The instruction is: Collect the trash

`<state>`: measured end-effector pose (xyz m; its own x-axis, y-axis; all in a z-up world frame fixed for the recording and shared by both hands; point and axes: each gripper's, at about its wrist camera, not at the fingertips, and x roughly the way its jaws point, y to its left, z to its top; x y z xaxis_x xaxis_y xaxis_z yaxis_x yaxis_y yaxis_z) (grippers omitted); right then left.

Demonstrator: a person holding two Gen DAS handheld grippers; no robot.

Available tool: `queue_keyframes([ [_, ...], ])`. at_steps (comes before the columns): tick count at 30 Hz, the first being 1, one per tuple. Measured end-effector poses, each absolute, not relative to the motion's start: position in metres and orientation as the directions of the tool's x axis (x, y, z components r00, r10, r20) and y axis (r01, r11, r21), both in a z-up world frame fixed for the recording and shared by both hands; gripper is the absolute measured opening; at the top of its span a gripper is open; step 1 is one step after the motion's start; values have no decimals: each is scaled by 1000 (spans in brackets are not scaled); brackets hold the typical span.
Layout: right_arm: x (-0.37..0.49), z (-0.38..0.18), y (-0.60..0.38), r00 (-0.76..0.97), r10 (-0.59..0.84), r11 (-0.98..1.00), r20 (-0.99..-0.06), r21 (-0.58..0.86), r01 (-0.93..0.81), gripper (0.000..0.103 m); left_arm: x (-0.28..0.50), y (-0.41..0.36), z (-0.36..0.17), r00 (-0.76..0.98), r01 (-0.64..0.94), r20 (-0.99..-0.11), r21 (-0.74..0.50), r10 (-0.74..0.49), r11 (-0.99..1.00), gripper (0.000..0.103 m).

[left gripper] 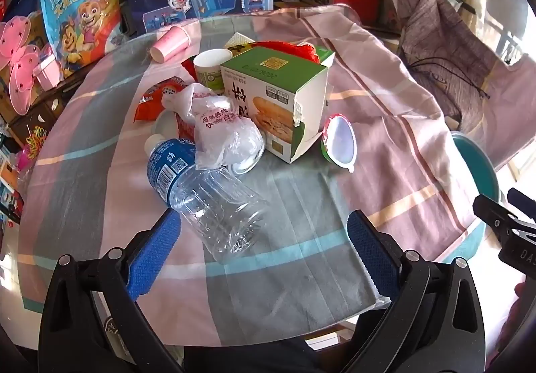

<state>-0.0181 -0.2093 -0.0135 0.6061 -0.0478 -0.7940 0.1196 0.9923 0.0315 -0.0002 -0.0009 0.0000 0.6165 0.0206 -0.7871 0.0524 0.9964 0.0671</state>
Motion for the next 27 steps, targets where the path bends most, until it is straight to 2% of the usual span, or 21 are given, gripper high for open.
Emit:
queue_keyframes([
  [27,-20,-15,-210,600,-44,991,-798,42,128,97,-6,13,-1,609,36,-793,36,7,999,100],
])
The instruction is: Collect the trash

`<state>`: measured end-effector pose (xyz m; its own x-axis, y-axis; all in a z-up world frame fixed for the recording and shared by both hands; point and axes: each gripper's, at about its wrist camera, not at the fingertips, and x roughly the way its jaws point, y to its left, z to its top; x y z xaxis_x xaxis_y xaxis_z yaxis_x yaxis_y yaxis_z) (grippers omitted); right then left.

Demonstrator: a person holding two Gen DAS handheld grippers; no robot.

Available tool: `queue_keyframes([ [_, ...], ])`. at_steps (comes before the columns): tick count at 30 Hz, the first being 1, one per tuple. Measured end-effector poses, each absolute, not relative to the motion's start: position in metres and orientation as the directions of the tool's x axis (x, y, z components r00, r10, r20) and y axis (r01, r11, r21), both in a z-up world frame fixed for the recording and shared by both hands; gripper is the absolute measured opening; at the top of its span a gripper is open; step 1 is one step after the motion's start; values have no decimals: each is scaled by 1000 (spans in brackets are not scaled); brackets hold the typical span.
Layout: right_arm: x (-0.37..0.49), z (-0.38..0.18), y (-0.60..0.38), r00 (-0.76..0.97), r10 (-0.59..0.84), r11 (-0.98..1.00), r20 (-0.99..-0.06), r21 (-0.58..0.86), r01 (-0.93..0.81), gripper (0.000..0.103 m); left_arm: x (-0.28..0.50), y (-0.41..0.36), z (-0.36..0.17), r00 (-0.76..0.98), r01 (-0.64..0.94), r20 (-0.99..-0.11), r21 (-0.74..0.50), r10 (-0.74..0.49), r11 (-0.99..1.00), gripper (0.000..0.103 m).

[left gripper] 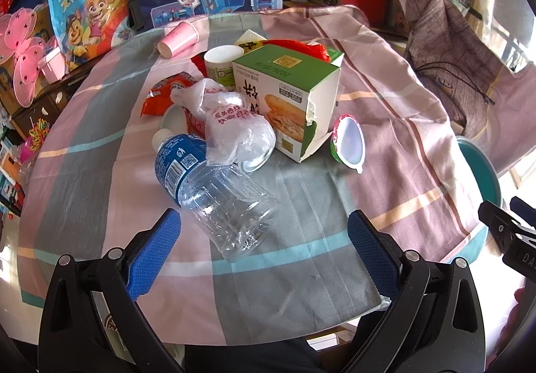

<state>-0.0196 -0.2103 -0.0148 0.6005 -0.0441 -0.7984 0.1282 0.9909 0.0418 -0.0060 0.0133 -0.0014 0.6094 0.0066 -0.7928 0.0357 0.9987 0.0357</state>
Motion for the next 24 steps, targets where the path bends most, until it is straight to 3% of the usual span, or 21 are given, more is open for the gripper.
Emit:
queue_keyframes([
  [24,-19,-13,-216,599,-41,989,-799,54,140,97,-3,14,3,612,32,-791,38,10,999,100],
])
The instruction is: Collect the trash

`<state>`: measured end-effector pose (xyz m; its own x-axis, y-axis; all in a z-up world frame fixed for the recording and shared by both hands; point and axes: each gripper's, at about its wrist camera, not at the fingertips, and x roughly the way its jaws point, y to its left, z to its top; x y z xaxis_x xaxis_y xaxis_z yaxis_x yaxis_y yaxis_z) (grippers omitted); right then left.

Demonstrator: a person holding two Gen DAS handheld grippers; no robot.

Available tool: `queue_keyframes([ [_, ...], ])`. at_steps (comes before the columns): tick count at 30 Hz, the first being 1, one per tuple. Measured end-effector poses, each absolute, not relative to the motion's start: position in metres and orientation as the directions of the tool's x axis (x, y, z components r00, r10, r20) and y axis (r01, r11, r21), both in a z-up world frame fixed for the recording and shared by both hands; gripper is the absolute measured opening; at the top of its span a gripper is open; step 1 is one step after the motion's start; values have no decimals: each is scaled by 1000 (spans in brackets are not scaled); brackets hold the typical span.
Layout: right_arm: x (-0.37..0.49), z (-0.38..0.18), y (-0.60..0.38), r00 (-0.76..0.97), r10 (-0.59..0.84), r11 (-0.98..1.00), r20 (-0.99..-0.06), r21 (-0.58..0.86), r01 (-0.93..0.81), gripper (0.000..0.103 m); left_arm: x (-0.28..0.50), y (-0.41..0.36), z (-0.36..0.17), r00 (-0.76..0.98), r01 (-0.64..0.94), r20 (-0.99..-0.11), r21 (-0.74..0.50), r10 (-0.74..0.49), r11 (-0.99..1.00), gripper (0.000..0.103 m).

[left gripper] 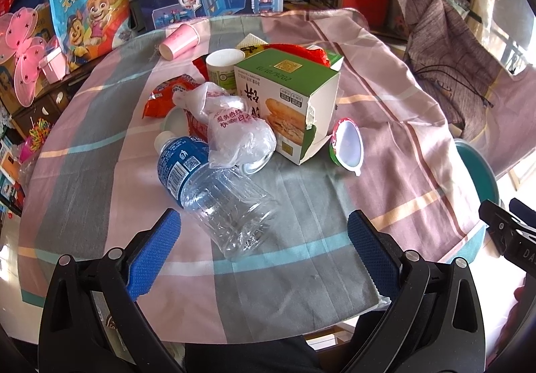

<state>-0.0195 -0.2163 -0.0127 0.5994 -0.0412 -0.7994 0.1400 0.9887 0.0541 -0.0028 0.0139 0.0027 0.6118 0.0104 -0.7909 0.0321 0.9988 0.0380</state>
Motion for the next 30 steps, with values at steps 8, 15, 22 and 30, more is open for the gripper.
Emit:
queue_keyframes([
  [8,-19,-9,-218,601,-39,988,-799,60,144,97,-2,11,7,612,39,-791,41,9,998,100],
  [15,-19,-7,-218,602,-37,988,-797,62,143,97,-3,10,5,610,39,-792,41,9,998,100],
  [22,-18,-7,-218,603,-37,987,-797,64,145,97,-3,9,6,611,38,-792,40,9,998,100],
  [30,-15,-5,-216,606,-34,989,-795,59,133,97,-1,9,6,601,33,-799,27,2,999,100],
])
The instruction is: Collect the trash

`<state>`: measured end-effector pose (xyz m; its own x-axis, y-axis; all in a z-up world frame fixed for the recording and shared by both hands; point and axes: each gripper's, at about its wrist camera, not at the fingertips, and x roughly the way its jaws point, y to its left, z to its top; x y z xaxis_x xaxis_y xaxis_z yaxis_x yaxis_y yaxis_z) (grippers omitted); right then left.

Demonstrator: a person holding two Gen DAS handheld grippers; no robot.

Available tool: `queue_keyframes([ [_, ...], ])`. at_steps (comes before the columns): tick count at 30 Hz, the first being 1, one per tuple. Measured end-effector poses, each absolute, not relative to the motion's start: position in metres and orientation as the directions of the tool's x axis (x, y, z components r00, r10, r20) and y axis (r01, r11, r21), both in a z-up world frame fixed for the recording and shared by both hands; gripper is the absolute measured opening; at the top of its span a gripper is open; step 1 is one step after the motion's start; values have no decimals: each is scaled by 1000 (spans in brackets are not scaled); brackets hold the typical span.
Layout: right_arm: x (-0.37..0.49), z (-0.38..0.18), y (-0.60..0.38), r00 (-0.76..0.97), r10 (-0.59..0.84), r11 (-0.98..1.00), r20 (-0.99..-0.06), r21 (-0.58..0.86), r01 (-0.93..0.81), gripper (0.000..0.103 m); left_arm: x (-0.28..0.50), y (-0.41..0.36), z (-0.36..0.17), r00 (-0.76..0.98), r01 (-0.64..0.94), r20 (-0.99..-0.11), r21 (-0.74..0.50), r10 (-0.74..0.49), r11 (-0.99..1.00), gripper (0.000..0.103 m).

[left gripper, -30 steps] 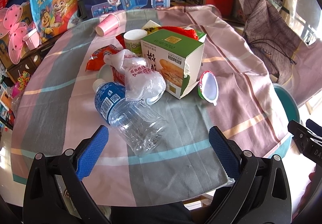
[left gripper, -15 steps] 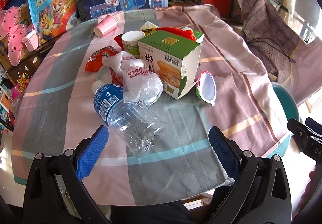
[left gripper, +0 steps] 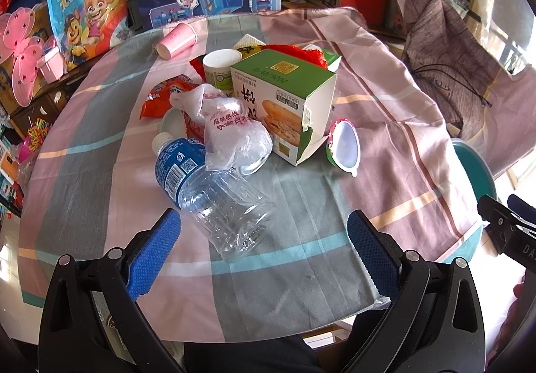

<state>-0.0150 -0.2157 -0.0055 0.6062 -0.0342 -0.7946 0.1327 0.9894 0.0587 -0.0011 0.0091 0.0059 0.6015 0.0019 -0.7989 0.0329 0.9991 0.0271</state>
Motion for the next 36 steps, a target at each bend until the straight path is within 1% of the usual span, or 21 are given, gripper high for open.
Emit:
queue_keyframes([
  [7,-8,-7,-218,604,-27,989,-797,66,132,97,6,23,5,586,14,-810,2,-7,1000,100],
  [16,8,-20,-219,583,-3,990,-812,80,117,97,30,73,3,562,-118,-827,-65,13,991,100],
  [20,19,-25,-216,562,32,990,-826,105,98,97,40,79,-6,530,-151,-847,-49,39,987,100],
  [23,30,-28,-205,544,50,994,-837,97,58,97,49,76,-19,501,-149,-865,-56,27,987,100],
  [29,50,-25,-178,523,88,996,-848,92,-17,97,67,70,-38,470,-143,-881,-9,59,990,100],
  [36,72,-25,-136,492,110,992,-863,65,-108,97,65,109,-51,438,-180,-896,-7,74,984,100],
])
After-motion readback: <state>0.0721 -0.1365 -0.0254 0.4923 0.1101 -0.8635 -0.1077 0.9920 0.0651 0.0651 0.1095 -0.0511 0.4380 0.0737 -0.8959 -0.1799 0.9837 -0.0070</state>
